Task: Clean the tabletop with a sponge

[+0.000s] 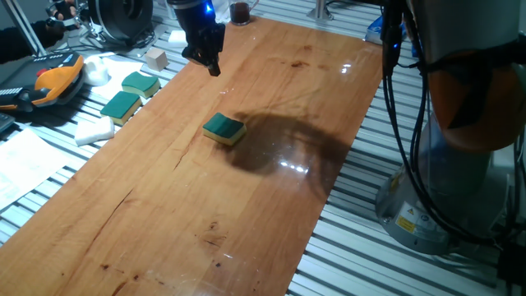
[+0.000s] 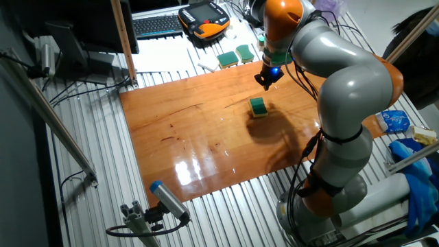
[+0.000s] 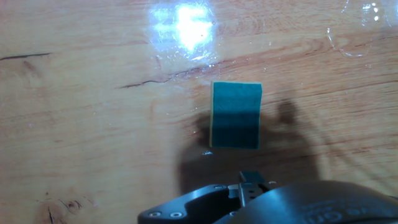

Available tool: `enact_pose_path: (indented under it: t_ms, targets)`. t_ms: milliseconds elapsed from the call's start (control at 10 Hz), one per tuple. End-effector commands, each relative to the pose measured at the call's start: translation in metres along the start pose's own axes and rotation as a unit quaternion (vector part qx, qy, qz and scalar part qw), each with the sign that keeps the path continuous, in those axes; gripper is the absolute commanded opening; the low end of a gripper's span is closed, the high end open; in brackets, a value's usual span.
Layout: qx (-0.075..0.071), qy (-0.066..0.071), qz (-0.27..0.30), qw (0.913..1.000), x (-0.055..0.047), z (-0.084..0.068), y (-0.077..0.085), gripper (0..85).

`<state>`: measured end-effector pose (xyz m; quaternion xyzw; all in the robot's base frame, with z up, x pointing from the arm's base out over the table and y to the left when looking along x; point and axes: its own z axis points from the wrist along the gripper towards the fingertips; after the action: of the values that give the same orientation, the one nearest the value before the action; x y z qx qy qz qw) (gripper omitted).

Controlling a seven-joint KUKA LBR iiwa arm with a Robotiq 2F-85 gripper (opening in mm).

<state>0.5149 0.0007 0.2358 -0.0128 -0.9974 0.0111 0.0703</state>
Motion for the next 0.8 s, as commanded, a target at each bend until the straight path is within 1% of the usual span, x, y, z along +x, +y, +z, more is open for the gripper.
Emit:
enact_pose_path:
  t_ms: [0, 100, 200, 300, 400, 500, 600, 700]
  targets:
    - [0.000, 0.001, -0.007, 1.0000, 0.0000, 0.0000, -0.0001, 0.0]
    - [-0.006, -0.002, -0.014, 0.9999, 0.0000, 0.0000, -0.0001, 0.0]
    - [-0.041, -0.010, -0.015, 0.9990, 0.0000, 0.0000, -0.0001, 0.0]
    - [-0.038, -0.017, -0.013, 0.9991, 0.0000, 0.0000, -0.0001, 0.0]
    - [-0.026, -0.016, -0.008, 0.9995, 0.0000, 0.0000, -0.0001, 0.0]
    - [-0.012, -0.010, -0.005, 0.9999, 0.0000, 0.0000, -0.0001, 0.0]
    - [-0.010, -0.001, -0.006, 0.9999, 0.0000, 0.0000, -0.0001, 0.0]
    - [-0.003, -0.001, -0.005, 1.0000, 0.0000, 0.0000, -0.0001, 0.0]
